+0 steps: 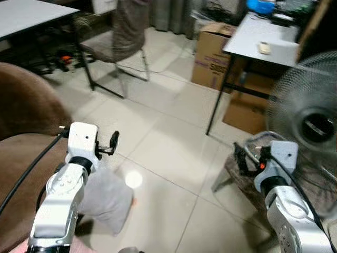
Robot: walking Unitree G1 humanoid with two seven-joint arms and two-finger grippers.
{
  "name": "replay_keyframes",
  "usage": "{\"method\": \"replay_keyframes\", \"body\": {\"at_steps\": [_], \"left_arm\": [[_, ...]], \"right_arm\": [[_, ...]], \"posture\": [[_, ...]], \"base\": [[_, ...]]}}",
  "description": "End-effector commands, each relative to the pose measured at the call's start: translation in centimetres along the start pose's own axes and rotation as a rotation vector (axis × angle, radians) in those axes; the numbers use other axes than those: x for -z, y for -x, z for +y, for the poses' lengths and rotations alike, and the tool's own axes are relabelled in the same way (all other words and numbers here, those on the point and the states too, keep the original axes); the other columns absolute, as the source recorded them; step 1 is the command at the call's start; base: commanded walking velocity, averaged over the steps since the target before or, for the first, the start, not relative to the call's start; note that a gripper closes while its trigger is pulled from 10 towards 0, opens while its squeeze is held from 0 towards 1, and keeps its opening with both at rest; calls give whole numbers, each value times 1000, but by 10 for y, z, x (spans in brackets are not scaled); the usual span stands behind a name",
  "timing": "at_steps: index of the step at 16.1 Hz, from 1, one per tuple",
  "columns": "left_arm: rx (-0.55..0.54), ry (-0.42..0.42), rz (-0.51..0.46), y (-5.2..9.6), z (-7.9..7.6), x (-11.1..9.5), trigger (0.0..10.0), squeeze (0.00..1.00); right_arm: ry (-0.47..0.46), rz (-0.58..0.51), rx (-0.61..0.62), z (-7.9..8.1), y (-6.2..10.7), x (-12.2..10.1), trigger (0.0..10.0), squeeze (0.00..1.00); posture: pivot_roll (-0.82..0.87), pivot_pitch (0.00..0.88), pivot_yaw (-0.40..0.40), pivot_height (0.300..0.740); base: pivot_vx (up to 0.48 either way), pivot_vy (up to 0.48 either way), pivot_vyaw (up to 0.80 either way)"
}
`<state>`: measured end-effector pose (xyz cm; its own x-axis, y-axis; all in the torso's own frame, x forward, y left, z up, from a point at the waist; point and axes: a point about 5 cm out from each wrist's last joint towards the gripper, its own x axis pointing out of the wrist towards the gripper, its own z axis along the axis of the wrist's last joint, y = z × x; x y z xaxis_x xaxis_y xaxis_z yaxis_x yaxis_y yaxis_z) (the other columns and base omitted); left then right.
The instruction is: Move the pillow to the sofa from floor
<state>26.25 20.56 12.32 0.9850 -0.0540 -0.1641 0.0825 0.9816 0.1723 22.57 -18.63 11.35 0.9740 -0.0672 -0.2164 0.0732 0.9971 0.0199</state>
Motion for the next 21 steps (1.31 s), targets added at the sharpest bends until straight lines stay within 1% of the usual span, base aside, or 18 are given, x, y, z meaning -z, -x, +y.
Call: {"method": "replay_keyframes", "body": {"at_steps": [1,2,4,5,6,7,8,9,10,12,13,14,16,17,18,19,20,21], "left_arm": [[0,12,5,0,0,1,10000,0],[12,5,15,1,-4,4,10000,0],[23,-31,7,0,-6,0,10000,0],[20,-54,-8,-1,-5,-5,10000,0],[2,-61,-30,0,1,-15,10000,0],[-6,-72,-39,2,2,-21,10000,0],[-6,-87,-49,3,1,-28,10000,0],[-3,-54,-60,2,-3,-32,10000,0],[4,-9,-58,0,-8,-27,10000,0],[-2,23,5,-2,-11,0,10000,0],[-16,30,22,-1,-10,5,10000,0],[-26,92,47,-3,-12,10,10000,0],[41,113,53,-10,-26,10,10000,0],[65,141,51,-12,-33,12,10000,0],[62,146,78,-8,-33,20,10000,0],[49,133,80,-4,-29,22,10000,0],[48,82,81,2,-26,24,10000,0],[53,79,81,5,-26,25,10000,0]], "right_arm": [[-2,2,34,-6,2,3,10000,0],[13,41,41,-12,-9,24,10000,0],[67,127,39,-15,-34,69,10000,0],[66,145,45,-15,-41,77,10000,0],[49,129,33,-11,-47,74,10000,0],[60,92,7,-15,-43,63,10000,0],[83,52,-28,-21,-33,49,10000,0],[93,14,-68,-24,-29,41,10000,0],[105,-12,-104,-26,-27,39,10000,0],[131,-22,-105,-33,-26,42,10000,0],[105,-46,-89,-34,-27,36,10000,0],[69,-54,-63,-33,-28,32,10000,0],[62,-61,-95,-18,-32,27,10000,0],[43,-79,-129,-1,-36,22,10000,0],[27,-91,-136,7,-39,19,10000,0],[19,-92,-128,7,-40,18,10000,0],[1,-87,-123,8,-40,18,10000,0],[0,-82,-129,10,-39,18,10000,0]], "posture": [[-133,0,7,740],[-98,0,31,740],[-50,0,21,740],[-21,0,9,740],[3,0,4,740],[43,0,-3,740],[73,0,-6,740],[68,0,-5,740],[29,0,5,740],[-4,0,23,740],[-2,0,27,740],[-8,0,34,740],[6,0,22,740],[4,0,19,740],[11,0,4,740],[15,0,1,740],[20,0,-4,740],[22,0,-3,740]], "base": [[0,0,0],[0,0,0],[0,0,0],[0,0,0],[0,0,0],[0,0,0],[0,0,0],[0,0,0],[0,0,0],[0,0,0],[0,0,0],[0,0,0],[0,0,0],[0,0,0],[0,0,0],[0,0,0],[0,0,0],[0,0,0]]}}
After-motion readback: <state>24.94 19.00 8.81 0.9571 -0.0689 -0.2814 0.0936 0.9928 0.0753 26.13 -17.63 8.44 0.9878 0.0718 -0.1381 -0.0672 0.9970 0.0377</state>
